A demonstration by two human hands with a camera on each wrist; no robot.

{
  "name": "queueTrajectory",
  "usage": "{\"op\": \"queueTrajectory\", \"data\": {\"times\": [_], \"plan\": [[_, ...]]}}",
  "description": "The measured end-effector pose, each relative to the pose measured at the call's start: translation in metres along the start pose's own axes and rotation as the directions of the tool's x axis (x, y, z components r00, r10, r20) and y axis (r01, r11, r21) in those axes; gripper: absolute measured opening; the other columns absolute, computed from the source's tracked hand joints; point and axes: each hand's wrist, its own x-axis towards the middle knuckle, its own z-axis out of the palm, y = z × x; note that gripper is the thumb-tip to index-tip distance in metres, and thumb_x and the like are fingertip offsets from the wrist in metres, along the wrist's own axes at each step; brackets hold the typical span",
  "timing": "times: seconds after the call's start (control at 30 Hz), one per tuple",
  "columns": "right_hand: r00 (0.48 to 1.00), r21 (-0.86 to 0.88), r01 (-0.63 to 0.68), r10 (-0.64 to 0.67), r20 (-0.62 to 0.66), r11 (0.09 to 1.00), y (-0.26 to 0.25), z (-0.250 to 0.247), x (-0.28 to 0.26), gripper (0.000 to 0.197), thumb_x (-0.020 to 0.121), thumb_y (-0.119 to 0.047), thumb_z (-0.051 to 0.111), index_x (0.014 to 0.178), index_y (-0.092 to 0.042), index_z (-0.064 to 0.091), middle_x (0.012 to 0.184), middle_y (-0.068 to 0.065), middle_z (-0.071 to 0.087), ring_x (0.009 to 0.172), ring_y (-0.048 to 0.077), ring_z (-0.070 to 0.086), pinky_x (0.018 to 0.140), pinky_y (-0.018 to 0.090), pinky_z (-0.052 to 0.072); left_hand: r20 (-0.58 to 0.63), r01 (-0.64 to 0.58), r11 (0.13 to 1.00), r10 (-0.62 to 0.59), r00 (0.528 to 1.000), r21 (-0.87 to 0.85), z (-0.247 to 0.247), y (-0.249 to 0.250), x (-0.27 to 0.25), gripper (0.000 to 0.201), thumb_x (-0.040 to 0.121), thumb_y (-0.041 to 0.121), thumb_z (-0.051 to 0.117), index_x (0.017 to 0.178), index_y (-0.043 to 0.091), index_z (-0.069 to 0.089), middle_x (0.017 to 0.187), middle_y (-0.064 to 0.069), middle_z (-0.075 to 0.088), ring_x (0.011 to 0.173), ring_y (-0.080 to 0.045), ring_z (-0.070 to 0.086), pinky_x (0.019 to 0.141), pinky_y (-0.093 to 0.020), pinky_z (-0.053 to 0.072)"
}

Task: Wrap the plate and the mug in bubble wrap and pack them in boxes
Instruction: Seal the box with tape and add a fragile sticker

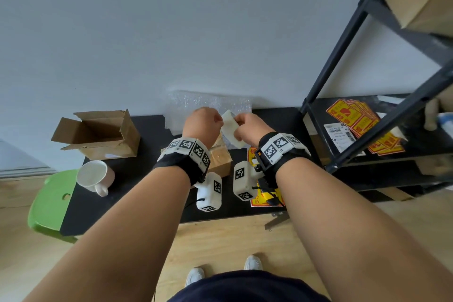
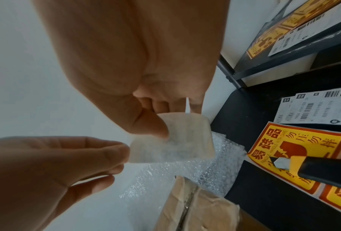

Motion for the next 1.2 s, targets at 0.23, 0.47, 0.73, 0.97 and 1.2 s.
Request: {"op": "queueTrajectory", "data": {"times": [0.23,0.47,0.73,0.97,1.2], "plan": [[0.995,-0.025,0.072,-0.07,0.077,0.997,0.009,0.0,-0.011,0.063,0.09,-0.009,0.059,0.146,-0.027,0.036,0.131,0.003,0.053,0.108,0.019,0.056,0.086,0.031,0.048,0.071,0.025,0.999,-0.027,0.997,0.021,-0.002,-0.002,0.005,0.016,0.094,0.013,0.048,0.099,0.009,0.062,0.1,-0.007,0.064,0.089,-0.023,0.06,0.077,-0.033,0.049],[0.994,-0.06,0.079,-0.074,0.079,0.995,0.02,0.0,-0.006,0.049,0.091,-0.012,0.061,0.137,-0.02,0.05,0.119,0.003,0.058,0.099,0.017,0.055,0.079,0.027,0.043,0.19,0.001,1.0,-0.007,0.982,0.031,0.004,0.0,0.008,0.014,0.095,0.011,0.045,0.099,0.012,0.058,0.101,-0.006,0.062,0.091,-0.021,0.057,0.08,-0.031,0.047],[0.996,-0.14,-0.058,0.049,-0.071,0.988,0.031,0.005,0.002,0.028,0.089,-0.038,0.061,0.075,-0.015,0.053,0.069,0.001,0.045,0.066,0.018,0.046,0.062,0.031,0.035,0.178,0.029,1.0,-0.028,0.984,-0.006,0.015,-0.003,0.007,0.017,0.098,0.013,0.039,0.104,0.01,0.055,0.098,-0.006,0.063,0.086,-0.021,0.058,0.075,-0.033,0.048],[0.976,0.201,-0.088,0.125,-0.179,0.976,0.033,0.018,-0.004,0.043,0.085,-0.042,0.058,0.071,-0.003,0.051,0.071,0.006,0.039,0.068,0.02,0.039,0.063,0.033,0.032,0.14,0.087,0.996,-0.084,0.987,-0.015,0.013,-0.018,0.018,0.015,0.097,0.011,0.041,0.102,0.009,0.054,0.101,-0.008,0.061,0.087,-0.023,0.057,0.074,-0.032,0.045],[0.969,0.005,-0.125,0.123,-0.212,0.992,0.03,0.012,-0.005,0.039,0.083,-0.042,0.056,0.06,-0.016,0.039,0.056,0.0,0.032,0.054,0.019,0.035,0.053,0.029,0.027,0.148,0.067,0.998,-0.067,0.987,0.005,0.012,-0.013,0.025,0.016,0.096,0.008,0.041,0.104,0.006,0.054,0.102,-0.01,0.061,0.085,-0.023,0.055,0.072,-0.031,0.043]]}}
